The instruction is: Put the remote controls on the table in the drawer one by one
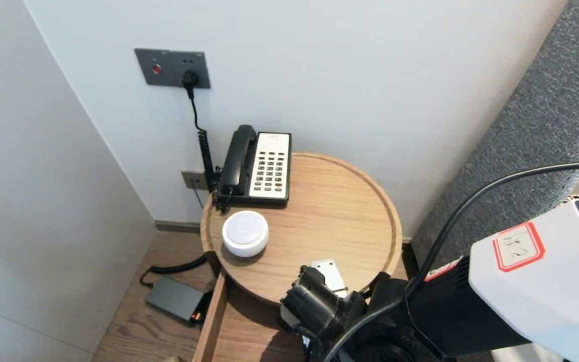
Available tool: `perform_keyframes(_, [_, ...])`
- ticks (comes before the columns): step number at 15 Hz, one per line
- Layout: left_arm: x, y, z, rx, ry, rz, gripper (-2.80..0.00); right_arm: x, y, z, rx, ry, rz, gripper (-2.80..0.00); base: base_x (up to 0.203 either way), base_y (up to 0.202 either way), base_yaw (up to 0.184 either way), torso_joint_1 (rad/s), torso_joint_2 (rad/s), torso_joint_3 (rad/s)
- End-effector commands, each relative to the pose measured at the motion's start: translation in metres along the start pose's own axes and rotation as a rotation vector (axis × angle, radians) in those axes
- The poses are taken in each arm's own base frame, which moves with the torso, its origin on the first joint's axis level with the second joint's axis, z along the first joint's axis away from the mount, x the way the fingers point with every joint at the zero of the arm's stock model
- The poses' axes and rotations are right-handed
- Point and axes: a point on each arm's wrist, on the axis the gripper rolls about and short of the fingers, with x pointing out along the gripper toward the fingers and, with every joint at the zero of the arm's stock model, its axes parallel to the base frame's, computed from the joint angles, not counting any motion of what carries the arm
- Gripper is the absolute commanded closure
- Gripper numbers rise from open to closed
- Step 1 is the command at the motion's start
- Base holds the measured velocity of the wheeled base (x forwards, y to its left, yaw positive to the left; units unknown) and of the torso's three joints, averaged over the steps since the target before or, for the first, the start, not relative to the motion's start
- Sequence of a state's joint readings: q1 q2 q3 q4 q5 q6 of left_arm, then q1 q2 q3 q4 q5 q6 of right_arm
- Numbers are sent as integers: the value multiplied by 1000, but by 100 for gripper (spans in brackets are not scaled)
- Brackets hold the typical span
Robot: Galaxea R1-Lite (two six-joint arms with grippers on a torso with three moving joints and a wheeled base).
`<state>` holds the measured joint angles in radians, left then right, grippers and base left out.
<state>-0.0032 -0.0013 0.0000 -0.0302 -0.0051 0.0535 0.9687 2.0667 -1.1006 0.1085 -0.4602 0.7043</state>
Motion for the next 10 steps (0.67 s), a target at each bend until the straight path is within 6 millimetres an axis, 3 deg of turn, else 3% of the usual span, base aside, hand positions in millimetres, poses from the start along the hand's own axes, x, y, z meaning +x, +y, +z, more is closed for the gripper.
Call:
perform_keyframes(1, [1, 0, -3, 0, 12, -1, 0, -7, -1, 2, 11, -15, 10, -280, 0, 0, 0, 0, 0, 0])
perform_keyframes(5, [1, 0, -3, 0, 12, 0, 0, -42, -7, 13, 27, -72, 70, -280, 0, 0, 0, 0, 0, 0])
perform_keyframes(10, [1, 0, -3, 0, 12, 0, 0, -80, -27, -3, -8, -88, 113, -280, 0, 0, 0, 0, 0, 0])
